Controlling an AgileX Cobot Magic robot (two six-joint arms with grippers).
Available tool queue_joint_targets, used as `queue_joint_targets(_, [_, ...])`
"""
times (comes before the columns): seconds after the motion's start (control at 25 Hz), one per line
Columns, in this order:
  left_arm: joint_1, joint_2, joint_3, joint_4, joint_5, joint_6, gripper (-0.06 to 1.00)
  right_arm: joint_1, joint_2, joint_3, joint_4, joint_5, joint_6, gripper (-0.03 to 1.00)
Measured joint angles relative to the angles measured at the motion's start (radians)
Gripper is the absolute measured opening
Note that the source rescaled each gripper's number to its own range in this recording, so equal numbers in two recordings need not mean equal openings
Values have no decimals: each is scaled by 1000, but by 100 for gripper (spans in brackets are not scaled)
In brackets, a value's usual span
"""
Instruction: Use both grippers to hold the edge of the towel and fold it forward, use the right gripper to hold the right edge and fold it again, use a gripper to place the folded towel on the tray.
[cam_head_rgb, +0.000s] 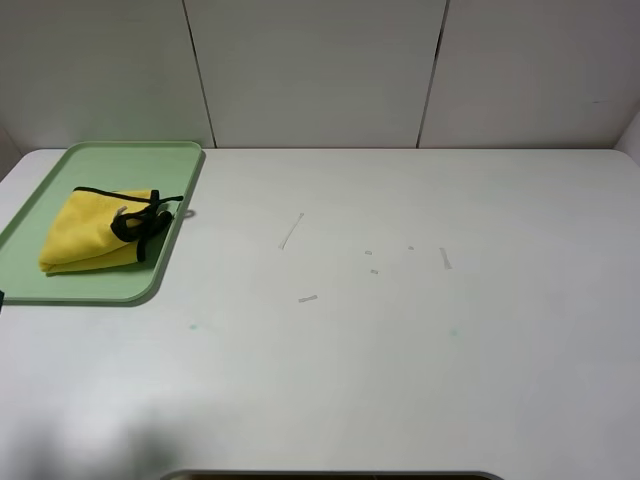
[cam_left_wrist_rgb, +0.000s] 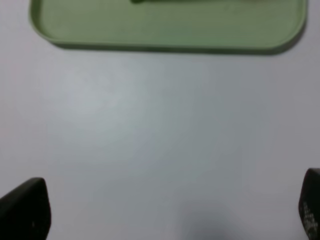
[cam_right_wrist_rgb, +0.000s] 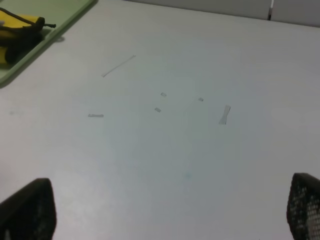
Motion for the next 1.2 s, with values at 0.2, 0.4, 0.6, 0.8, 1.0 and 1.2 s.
queue_joint_targets(0.2, [0, -114, 0, -14, 2, 0, 100, 0, 0, 0, 0, 0, 0, 100])
queue_joint_targets(0.4, [0, -239, -13, -35, 38, 4, 100, 0, 0, 0, 0, 0, 0, 100])
queue_joint_targets(0.6, [0, -370, -40, -44, 90, 143, 100, 0, 0, 0, 0, 0, 0, 100])
queue_joint_targets(0.8, [0, -461, -40, -101, 105, 275, 100, 0, 0, 0, 0, 0, 0, 100])
queue_joint_targets(1.0, [0, -511, -40, -121, 105, 284, 100, 0, 0, 0, 0, 0, 0, 100])
queue_joint_targets(1.2, [45, -569, -40, -124, 101, 284, 100, 0, 0, 0, 0, 0, 0, 100])
